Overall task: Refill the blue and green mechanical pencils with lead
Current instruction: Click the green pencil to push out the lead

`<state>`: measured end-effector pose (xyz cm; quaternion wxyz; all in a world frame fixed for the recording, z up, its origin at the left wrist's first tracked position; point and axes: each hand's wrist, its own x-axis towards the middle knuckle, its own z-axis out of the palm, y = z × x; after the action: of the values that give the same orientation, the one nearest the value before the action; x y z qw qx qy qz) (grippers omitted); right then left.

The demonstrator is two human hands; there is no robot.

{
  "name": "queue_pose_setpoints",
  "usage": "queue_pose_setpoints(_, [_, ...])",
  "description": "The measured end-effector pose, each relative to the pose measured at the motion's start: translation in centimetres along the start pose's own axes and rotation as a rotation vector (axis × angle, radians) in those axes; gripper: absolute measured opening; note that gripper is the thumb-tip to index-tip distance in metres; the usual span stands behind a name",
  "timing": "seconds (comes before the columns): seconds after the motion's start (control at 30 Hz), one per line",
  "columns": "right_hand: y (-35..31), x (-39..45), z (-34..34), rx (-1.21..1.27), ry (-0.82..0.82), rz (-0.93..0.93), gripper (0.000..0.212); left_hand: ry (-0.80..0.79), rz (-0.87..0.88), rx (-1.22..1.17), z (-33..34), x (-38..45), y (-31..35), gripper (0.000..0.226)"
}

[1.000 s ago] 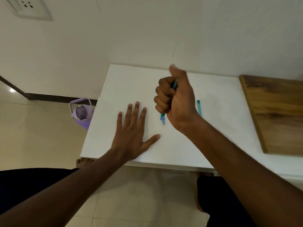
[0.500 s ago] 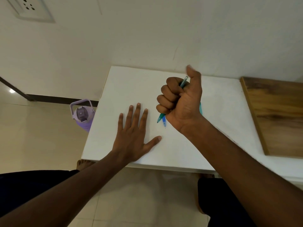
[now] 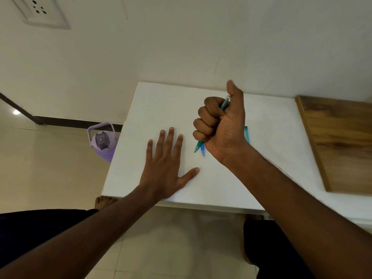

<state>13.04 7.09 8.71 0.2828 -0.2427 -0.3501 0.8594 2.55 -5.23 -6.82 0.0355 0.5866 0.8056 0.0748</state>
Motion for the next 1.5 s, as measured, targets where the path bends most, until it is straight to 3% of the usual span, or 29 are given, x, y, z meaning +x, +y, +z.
queue_pose_setpoints(0.6, [-0.17, -0.04, 0.06, 0.024, 0.04, -0.027, 0.057, -0.005, 0.006, 0.008, 0.16, 0.14, -0.03, 0.109])
queue_pose_setpoints(0.97, [-0.03, -0.11, -0.05, 0.045, -0.043, -0.019, 0.06, -0.008, 0.006, 0.012, 0.31, 0.18, -0.07, 0.108])
queue_pose_setpoints(1.5, [-0.3, -0.01, -0.16, 0.003, -0.025, -0.028, 0.058, -0.002, 0.006, 0.007, 0.44, 0.18, -0.15, 0.108])
